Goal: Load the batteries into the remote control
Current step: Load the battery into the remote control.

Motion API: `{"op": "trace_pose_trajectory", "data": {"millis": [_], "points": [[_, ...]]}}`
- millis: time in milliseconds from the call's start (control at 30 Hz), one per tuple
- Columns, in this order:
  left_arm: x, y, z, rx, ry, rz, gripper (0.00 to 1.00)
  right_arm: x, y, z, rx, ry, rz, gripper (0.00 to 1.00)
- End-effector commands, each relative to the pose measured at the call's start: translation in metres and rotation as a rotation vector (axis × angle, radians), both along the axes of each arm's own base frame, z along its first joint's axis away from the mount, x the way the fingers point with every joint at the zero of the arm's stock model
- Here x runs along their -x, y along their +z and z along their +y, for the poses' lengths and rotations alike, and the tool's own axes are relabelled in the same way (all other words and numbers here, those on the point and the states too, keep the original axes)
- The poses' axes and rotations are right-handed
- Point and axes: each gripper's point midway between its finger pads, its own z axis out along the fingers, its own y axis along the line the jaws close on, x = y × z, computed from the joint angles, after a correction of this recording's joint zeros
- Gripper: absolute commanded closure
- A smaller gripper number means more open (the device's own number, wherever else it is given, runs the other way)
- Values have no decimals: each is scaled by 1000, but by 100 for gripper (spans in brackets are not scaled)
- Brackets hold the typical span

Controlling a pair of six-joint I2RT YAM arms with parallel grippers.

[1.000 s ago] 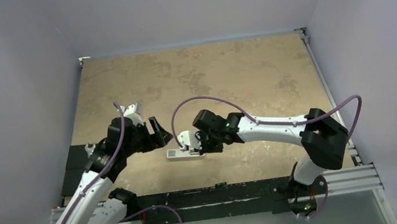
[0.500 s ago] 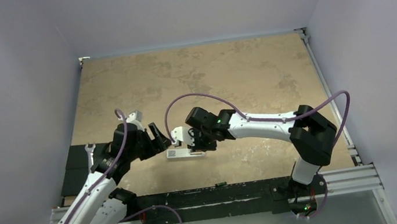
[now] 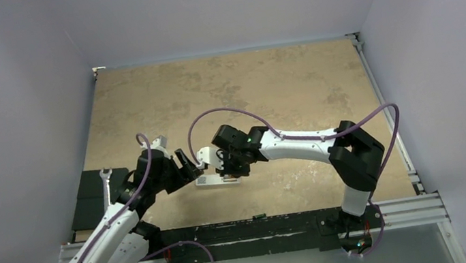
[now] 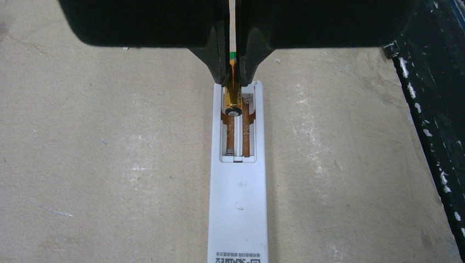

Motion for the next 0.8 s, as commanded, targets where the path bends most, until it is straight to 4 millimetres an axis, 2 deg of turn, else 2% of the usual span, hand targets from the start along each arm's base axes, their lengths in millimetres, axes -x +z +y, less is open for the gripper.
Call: {"op": "trace_pose_trajectory", "data": {"millis": [0, 767], "points": [[-8, 1, -1, 23, 34, -18, 28, -7, 10, 11, -18, -25, -15, 100], [-8, 1, 0, 25, 40, -21, 28, -10, -2, 20, 5, -55, 18, 100]]}}
